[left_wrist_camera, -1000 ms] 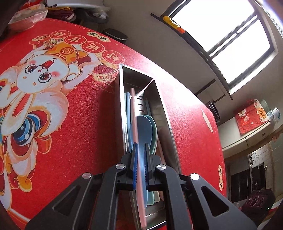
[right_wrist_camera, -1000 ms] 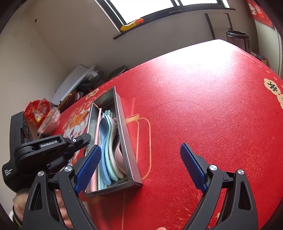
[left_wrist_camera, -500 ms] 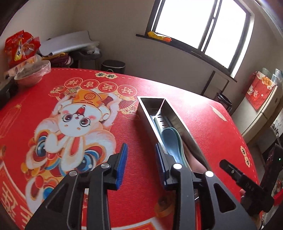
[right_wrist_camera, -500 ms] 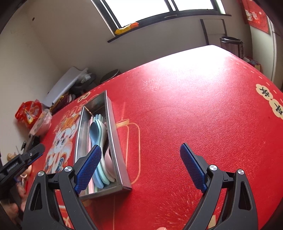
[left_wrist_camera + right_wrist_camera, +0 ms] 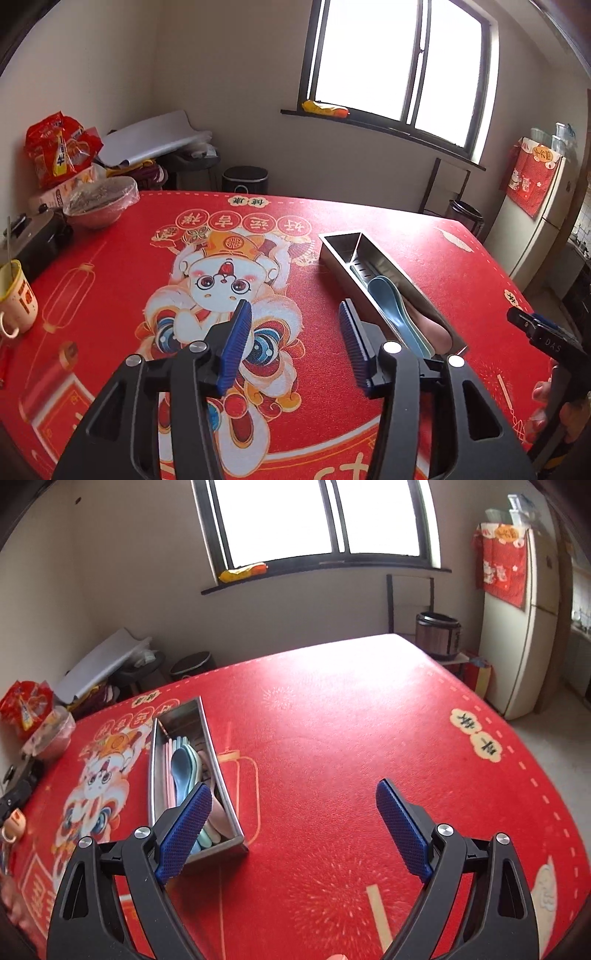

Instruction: Organize utensils

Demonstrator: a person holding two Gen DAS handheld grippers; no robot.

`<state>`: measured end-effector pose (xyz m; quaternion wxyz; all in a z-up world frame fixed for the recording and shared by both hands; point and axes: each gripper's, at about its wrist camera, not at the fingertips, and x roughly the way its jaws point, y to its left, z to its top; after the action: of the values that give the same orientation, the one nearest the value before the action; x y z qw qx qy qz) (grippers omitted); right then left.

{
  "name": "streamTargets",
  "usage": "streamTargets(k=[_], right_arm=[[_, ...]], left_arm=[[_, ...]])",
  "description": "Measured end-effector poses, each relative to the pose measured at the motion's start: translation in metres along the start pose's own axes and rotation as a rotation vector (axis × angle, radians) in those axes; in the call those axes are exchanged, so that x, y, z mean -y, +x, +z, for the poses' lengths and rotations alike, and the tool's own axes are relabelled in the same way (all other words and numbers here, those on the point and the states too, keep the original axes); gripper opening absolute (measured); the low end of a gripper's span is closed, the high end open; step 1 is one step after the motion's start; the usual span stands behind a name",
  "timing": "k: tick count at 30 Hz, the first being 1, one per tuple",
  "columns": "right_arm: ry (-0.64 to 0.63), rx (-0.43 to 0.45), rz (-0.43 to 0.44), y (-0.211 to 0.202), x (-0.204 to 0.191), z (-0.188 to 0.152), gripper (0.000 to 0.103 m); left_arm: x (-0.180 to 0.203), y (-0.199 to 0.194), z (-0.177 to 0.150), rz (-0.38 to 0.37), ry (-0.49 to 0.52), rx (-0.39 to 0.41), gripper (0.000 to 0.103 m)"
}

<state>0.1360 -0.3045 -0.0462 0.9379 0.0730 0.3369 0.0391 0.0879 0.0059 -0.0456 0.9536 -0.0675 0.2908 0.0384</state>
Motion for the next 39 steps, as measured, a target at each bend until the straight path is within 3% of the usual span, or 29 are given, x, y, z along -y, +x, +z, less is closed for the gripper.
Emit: streamTargets(k=[3, 5, 8, 19, 39], right_arm=[[-0.010, 0.073, -0.045, -0.037, -0.005, 0.001, 0.087], [-0.011, 0.118, -0.061, -0.061, -0.008, 0.000, 0.087], [-0.024, 0.179, -0.111, -0.090, -0.015, -0.004, 0.087], [-0.007, 0.286, -0.262, -0.147, -0.029, -0.015, 0.087], [-0.012, 0.276, -0.310, -0.149, -0.030, -0.018, 0.087]], left_arm=[[-0.004, -0.024, 0.001, -0.008, 0.040, 0.061, 0.067], [-0.002, -0.041, 0.000, -0.007, 0.072, 0.106, 0.084], [0.001, -0.062, -0.001, -0.014, 0.108, 0.155, 0.095], [0.016, -0.100, -0.006, -0.078, 0.166, 0.250, 0.097], [0.016, -0.095, -0.008, -0.125, 0.155, 0.235, 0.097]])
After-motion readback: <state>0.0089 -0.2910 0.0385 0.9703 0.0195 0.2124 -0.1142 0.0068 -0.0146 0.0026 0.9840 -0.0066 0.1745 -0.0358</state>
